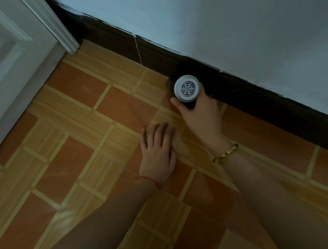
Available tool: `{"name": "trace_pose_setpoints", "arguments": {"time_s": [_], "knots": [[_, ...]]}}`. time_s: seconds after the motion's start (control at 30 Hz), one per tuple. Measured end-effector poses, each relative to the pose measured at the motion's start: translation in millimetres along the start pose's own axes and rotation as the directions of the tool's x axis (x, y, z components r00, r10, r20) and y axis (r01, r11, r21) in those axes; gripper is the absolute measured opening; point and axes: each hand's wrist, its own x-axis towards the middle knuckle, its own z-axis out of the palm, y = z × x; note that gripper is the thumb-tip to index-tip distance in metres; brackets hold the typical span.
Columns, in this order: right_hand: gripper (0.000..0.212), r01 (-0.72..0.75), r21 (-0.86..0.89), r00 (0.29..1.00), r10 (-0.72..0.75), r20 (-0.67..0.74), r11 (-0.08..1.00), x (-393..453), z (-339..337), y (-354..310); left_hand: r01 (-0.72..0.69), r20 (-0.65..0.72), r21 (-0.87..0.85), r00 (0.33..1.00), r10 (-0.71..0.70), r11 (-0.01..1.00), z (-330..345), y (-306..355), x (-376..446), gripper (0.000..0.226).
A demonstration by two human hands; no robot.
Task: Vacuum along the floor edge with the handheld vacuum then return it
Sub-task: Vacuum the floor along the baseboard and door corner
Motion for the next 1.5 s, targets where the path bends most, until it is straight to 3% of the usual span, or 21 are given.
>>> {"name": "trace_pose_setpoints", "arguments": {"time_s": [0.2,0.43,0.57,0.8,0.93,1.1,1.23,1.37,1.5], "knots": [[0.071,0.019,0.085,0.981,-0.035,0.191,0.996,12.9,21.6,-18.9,-0.004,0.012,0.014,1.000,0.003,1.000,-0.6,-0.5,0.2,0.050],[0.073,-0.030,0.043,0.999,0.030,0.018,0.999,16.9,13.1,-10.8,0.020,0.047,-0.017,0.999,-0.019,1.000,-9.6,2.5,1.0,0.052],[0.070,0.007,0.029,0.999,-0.008,0.042,1.000,18.5,18.9,-20.0,0.041,-0.018,-0.104,0.999,-0.043,0.994,-20.2,-6.9,0.3,0.047],[0.068,0.025,0.162,0.958,-0.070,0.278,0.986,30.7,50.1,-55.3,0.327,-0.123,-0.024,0.937,-0.328,0.945,-41.6,-73.9,-7.7,0.045],[0.055,0.005,0.189,0.894,-0.089,0.438,0.982,32.4,67.2,-64.9,0.357,-0.132,0.007,0.926,-0.353,0.934,-38.7,-92.4,-17.0,0.048],[0.065,0.121,0.159,0.947,-0.162,0.276,0.980,41.2,78.3,-70.2,0.374,-0.126,0.003,0.920,-0.371,0.927,-37.3,-92.7,-15.1,0.049],[0.067,0.214,0.106,0.947,-0.233,0.223,0.971,59.4,87.3,-75.9,0.382,-0.114,0.015,0.919,-0.378,0.924,-37.5,-93.3,-13.2,0.050],[0.067,0.234,0.097,0.942,-0.250,0.225,0.967,70.5,108.1,-86.0,0.383,-0.121,0.041,0.919,-0.376,0.923,-35.6,-94.5,-12.7,0.050],[0.068,0.216,0.184,0.894,-0.270,0.357,0.959,74.9,130.5,-97.4,0.370,-0.140,0.054,0.922,-0.360,0.927,-33.5,-95.6,-13.6,0.050]]}}
